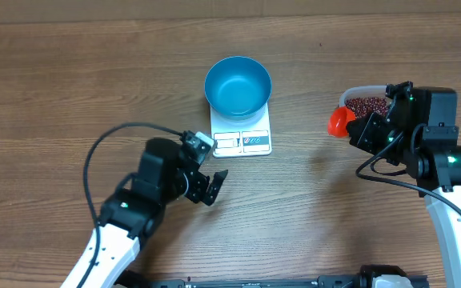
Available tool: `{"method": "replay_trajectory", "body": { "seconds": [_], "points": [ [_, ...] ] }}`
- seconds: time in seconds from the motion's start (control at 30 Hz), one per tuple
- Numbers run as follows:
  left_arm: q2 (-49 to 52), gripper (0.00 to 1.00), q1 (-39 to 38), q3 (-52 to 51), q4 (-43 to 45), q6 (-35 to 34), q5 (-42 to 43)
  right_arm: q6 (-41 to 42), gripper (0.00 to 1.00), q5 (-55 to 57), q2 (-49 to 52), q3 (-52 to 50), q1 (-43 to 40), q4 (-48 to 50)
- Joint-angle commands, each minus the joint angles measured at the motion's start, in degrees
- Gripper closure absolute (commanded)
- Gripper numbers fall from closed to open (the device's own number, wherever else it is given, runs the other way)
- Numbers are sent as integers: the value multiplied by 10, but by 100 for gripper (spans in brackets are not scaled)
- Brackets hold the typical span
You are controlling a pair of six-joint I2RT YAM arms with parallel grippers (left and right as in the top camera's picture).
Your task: Scoop item into bowl and weigh 150g on scale
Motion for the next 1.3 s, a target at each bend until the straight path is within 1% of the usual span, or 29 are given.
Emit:
{"method": "replay_trajectory", "body": {
  "seconds": [0.0,0.1,0.47,0.7,1.0,1.27],
  "points": [
    [20,0,-4,-33,32,-37,-50,0,96,0,2,18,-2,5],
    [36,0,-3,-29,50,-37,-51,0,96,0,2,18,-2,4],
    [36,0,-3,-29,61,-35,-51,0,96,0,2,18,-2,3],
    [36,0,-3,-29,89,-35,-50,0,96,0,2,18,-2,3],
    [36,0,-3,-29,89,-37,-47,0,96,0,2,18,-2,3],
    [36,1,-3,-29,89,-38,-21,0,96,0,2,18,-2,3]
  ]
}}
